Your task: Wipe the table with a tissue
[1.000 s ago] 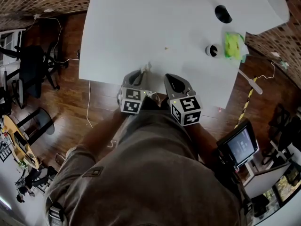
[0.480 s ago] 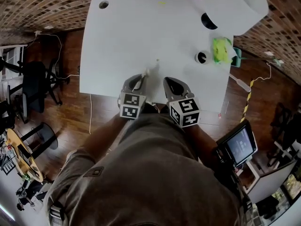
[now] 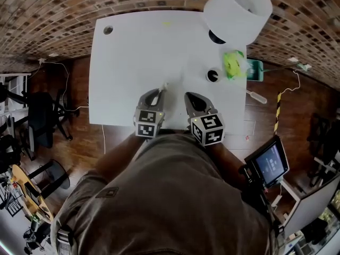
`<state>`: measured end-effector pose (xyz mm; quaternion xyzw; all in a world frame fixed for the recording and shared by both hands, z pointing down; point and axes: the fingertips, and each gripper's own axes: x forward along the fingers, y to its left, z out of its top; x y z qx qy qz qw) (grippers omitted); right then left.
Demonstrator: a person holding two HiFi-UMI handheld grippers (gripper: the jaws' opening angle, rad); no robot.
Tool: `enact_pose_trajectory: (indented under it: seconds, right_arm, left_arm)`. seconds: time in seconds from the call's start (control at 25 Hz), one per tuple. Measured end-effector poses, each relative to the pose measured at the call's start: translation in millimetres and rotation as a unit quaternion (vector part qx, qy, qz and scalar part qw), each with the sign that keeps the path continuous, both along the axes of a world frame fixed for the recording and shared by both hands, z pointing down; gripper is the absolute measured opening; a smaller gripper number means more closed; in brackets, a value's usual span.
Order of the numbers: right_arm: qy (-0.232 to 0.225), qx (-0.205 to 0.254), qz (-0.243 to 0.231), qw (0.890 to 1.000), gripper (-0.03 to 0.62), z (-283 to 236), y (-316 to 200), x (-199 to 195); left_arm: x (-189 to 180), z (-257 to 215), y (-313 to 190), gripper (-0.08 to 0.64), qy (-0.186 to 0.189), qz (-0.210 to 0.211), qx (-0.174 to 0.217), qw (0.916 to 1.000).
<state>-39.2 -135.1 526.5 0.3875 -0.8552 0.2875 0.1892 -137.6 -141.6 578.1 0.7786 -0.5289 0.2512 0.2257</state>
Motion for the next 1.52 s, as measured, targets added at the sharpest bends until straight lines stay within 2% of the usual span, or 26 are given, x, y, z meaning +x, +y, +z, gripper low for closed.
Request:
enact_pose_trajectory:
  seconds: [0.52,0.76,0.96,1.4,1.52]
  right_arm:
    - [0.005,-0.020,0.024,0.999,0.011,12.8,-11.0,34.3]
    - [0.004,-0.032,0.032,0.999,0.011,17.2,-13.1,43.6]
    - [-0.001,-0.031,0.025,0.999,0.011,16.7,-14.9,36.5]
    - [-0.005,-0.025,-0.001,1.000,0.011,11.5,-14.5,13.9]
    - [-0.004,-0.024,0.002,1.000,0.011,12.2,-15.5,16.7]
  left_arm:
    - [33.0,52.5,-30.4,0.040,-0.051,0.050,-0.058,0.9958]
    - [30.9,71.2,-33.0,0.040,-0.083,0.057,-0.086,0.9911]
    - [16.4,76.0,-27.1,0.040,-0.090,0.047,-0.093,0.9905]
    - [-45.4,72.3,-21.4,0.040,-0.096,-0.036,-0.096,0.9900]
    - [-45.4,73.0,-24.8,0.040,-0.098,-0.040,-0.096,0.9897]
